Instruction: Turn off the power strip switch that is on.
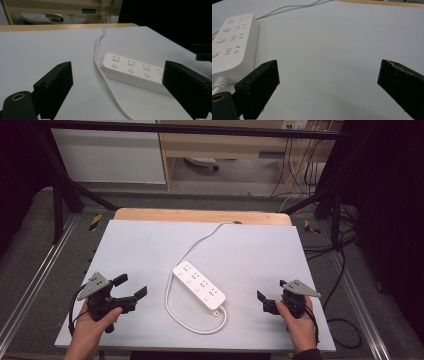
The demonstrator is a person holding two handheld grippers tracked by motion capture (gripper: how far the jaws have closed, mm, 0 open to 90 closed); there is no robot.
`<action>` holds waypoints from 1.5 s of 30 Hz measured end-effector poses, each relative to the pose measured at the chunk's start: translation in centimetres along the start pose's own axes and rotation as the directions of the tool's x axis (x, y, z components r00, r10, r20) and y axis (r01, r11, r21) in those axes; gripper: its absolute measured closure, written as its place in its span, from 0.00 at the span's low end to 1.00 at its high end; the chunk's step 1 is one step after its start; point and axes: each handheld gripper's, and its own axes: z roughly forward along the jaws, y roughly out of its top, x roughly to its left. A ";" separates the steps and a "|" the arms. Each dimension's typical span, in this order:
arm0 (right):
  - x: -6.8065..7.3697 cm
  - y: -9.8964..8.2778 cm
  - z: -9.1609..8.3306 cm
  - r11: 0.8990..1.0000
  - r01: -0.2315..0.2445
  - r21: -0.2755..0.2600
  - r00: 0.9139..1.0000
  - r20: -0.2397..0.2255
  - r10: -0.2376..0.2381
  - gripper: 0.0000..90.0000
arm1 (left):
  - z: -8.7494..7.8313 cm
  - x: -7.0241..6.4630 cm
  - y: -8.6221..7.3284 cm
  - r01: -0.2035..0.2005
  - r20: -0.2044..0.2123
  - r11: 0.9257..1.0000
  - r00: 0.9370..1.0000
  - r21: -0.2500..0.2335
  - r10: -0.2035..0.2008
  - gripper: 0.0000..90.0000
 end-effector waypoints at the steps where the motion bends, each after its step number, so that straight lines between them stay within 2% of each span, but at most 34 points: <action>1: 0.0 0.0 0.0 1.000 0.000 0.000 1.000 0.000 0.000 0.05 | 0.0 0.0 0.0 0.000 0.000 1.000 1.000 0.000 0.000 0.11; 2: 0.0 0.0 0.0 1.000 0.000 0.002 1.000 -0.001 0.000 0.05 | 0.1 -0.2 0.1 0.020 0.020 1.000 1.000 -0.001 -0.020 0.11; 3: 0.2 -0.1 0.0 1.000 -0.007 0.006 1.000 -0.009 0.007 0.05 | 0.3 -0.6 0.4 0.014 0.026 1.000 1.000 0.000 -0.014 0.10; 7: 0.3 -0.1 0.1 1.000 -0.002 0.009 1.000 -0.015 0.002 0.05 | 0.6 -0.9 0.9 0.005 0.015 1.000 1.000 0.000 -0.005 0.10; 9: 0.3 -0.2 0.1 1.000 0.001 0.018 1.000 -0.015 -0.001 0.05 | 0.8 -1.0 1.2 -0.008 -0.003 1.000 1.000 -0.008 0.008 0.10; 14: 0.3 -0.2 0.2 1.000 0.005 0.020 1.000 -0.016 -0.005 0.05 | 1.3 -1.4 1.8 -0.021 0.006 1.000 1.000 -0.005 0.021 0.10; 23: 0.4 -0.2 0.4 0.999 0.022 0.035 1.000 -0.018 -0.022 0.05 | 2.7 -2.7 1.8 -0.046 0.039 0.999 0.998 0.007 0.046 0.10; 35: 0.7 -0.3 0.6 0.998 0.035 0.046 0.999 -0.030 -0.033 0.04 | 5.2 -3.6 2.0 -0.095 0.035 0.995 0.995 0.025 0.095 0.10; 41: 0.7 -0.2 0.6 0.998 0.039 0.050 0.999 -0.032 -0.037 0.04 | 6.2 -3.9 2.4 -0.104 0.042 0.994 0.994 0.023 0.103 0.09; 45: 0.7 -0.3 0.7 0.998 0.040 0.054 0.999 -0.030 -0.039 0.04 | 6.9 -4.1 2.6 -0.091 0.040 0.996 0.995 0.021 0.090 0.10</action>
